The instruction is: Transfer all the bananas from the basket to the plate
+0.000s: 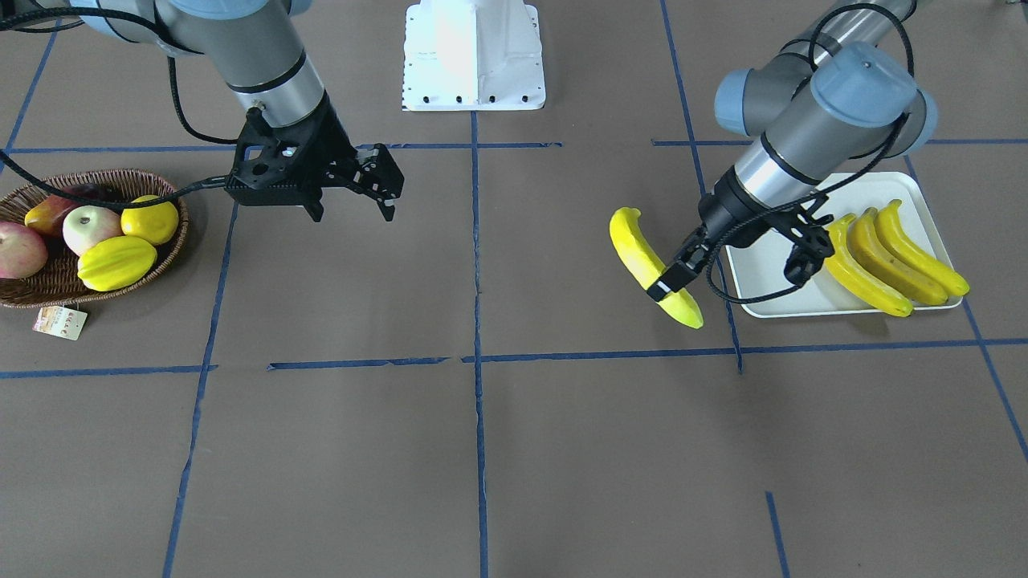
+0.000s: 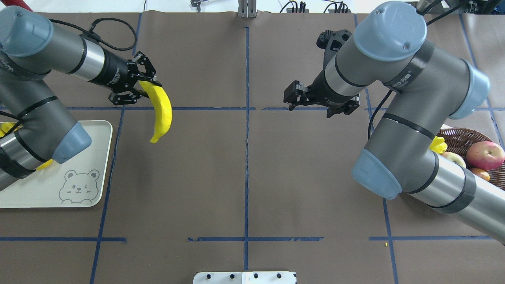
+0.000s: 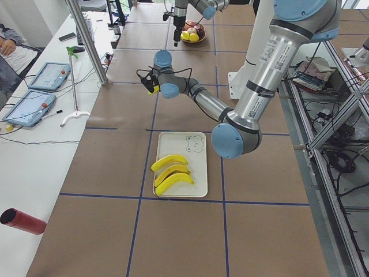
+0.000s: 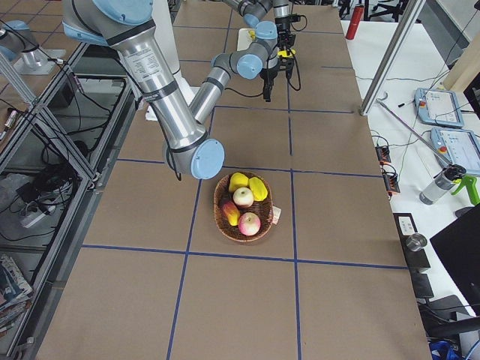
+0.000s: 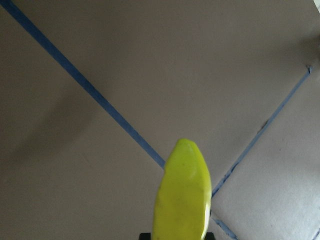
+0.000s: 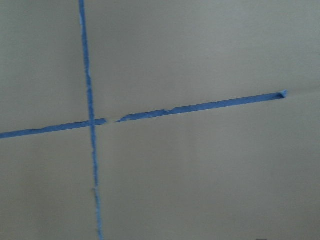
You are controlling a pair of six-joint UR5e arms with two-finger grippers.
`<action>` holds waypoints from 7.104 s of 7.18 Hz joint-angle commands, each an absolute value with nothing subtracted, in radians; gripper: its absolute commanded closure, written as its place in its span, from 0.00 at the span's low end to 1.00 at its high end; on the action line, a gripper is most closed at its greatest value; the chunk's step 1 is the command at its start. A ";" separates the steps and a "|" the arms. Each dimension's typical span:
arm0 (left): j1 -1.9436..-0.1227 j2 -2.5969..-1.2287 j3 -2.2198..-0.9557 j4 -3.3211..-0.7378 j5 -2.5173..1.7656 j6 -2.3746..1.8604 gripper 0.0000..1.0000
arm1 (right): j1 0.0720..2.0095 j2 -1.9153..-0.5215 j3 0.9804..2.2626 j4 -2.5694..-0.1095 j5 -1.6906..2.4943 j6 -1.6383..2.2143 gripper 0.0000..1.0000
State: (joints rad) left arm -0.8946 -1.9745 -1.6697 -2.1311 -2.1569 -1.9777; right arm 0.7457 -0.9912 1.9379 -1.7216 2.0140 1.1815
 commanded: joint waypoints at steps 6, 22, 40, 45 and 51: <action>-0.959 -1.594 -1.701 -1.994 -2.025 -1.563 1.00 | 0.933 -1.103 1.962 -1.939 2.025 0.663 0.00; -1.398 -1.542 -1.640 -1.781 -2.243 -0.167 0.01 | 1.243 -1.354 1.973 -1.934 2.199 0.136 0.00; -1.588 -1.434 -1.743 -1.545 -2.347 0.117 0.01 | 1.575 -1.718 1.812 -1.669 2.329 -0.126 0.00; -1.589 -1.434 -1.743 -1.545 -2.349 0.117 0.01 | 1.575 -1.718 1.813 -1.669 2.330 -0.126 0.00; -1.588 -1.434 -1.740 -1.545 -2.347 0.117 0.01 | 1.575 -1.718 1.815 -1.669 2.330 -0.127 0.00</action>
